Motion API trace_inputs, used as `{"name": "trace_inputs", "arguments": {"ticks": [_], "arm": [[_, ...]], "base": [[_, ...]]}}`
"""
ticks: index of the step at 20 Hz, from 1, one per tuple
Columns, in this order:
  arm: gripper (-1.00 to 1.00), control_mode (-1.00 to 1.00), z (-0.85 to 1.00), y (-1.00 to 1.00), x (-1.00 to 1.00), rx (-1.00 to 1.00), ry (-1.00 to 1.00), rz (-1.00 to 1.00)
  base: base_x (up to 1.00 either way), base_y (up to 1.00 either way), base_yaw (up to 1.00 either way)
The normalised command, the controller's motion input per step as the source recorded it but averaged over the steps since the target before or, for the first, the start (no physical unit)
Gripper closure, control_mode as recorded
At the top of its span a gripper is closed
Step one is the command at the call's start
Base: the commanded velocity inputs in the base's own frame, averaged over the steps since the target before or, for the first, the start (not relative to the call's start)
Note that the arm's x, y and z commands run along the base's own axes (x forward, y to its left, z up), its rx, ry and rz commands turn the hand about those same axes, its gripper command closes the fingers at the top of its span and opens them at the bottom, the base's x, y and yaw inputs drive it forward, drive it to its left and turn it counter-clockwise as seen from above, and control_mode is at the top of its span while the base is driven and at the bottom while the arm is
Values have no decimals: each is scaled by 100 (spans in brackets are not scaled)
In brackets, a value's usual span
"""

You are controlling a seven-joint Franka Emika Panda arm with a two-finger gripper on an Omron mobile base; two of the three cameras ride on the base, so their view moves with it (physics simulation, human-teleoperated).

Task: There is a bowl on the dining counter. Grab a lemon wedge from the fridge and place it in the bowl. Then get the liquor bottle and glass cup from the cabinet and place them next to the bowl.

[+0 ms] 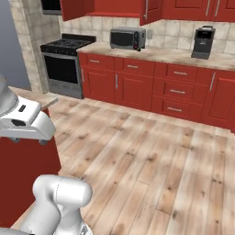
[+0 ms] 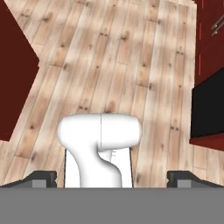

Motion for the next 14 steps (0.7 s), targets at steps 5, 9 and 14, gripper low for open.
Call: {"name": "trace_inputs", "arguments": {"ticks": [5, 9, 14], "arm": [[-100, 100, 0, 0, 0, 0, 0, 0], [-100, 100, 0, 0, 0, 0, 0, 0], [-100, 100, 0, 0, 0, 0, 0, 0]], "base": [[100, -21, 6], [100, -14, 5], [100, 0, 2]]}}
